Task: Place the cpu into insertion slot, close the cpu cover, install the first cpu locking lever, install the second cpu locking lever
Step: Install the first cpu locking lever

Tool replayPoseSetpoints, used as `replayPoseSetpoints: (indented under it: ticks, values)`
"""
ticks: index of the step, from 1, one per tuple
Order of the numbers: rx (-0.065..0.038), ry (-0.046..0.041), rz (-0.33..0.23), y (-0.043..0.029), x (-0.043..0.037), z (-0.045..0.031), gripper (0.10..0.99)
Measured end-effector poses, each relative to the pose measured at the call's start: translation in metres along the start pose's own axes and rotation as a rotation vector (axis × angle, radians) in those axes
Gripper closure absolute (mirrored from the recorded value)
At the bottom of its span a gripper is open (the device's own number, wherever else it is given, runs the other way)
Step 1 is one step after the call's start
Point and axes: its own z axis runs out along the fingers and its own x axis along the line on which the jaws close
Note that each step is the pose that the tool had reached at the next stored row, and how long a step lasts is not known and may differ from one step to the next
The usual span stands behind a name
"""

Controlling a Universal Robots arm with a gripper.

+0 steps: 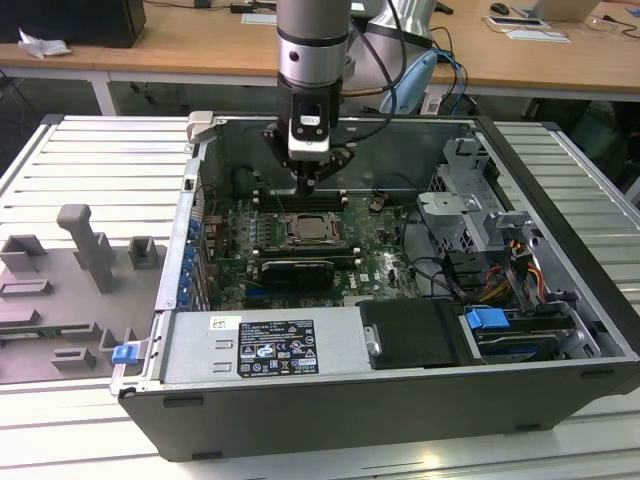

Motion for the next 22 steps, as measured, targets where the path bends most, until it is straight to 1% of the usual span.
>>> replayPoseSetpoints:
  ticks: [3,4,6,8,10,12,19,20,22]
  values:
    - [0.000,0.0012,-0.060,0.0000,0.0000,0.0006,0.980]
    - [0.000,0.0018,-0.094,0.0000,0.0000,0.0009,0.980]
    - [0.000,0.0027,-0.135,0.0000,0.0000,0.0013,0.980]
    - [0.001,0.0038,-0.188,-0.0001,0.0000,0.0016,0.980]
    - [0.001,0.0045,-0.226,-0.0001,0.0000,0.0019,0.980]
    - [0.001,0.0047,-0.252,-0.0001,0.0001,0.0021,0.980]
    - [0.000,0.0048,-0.303,-0.0002,0.0001,0.0025,0.980]
    - [-0.001,0.0037,-0.306,-0.0004,0.0004,0.0028,0.980]
    - [-0.007,0.0021,-0.309,-0.0018,0.0025,0.0033,0.980]
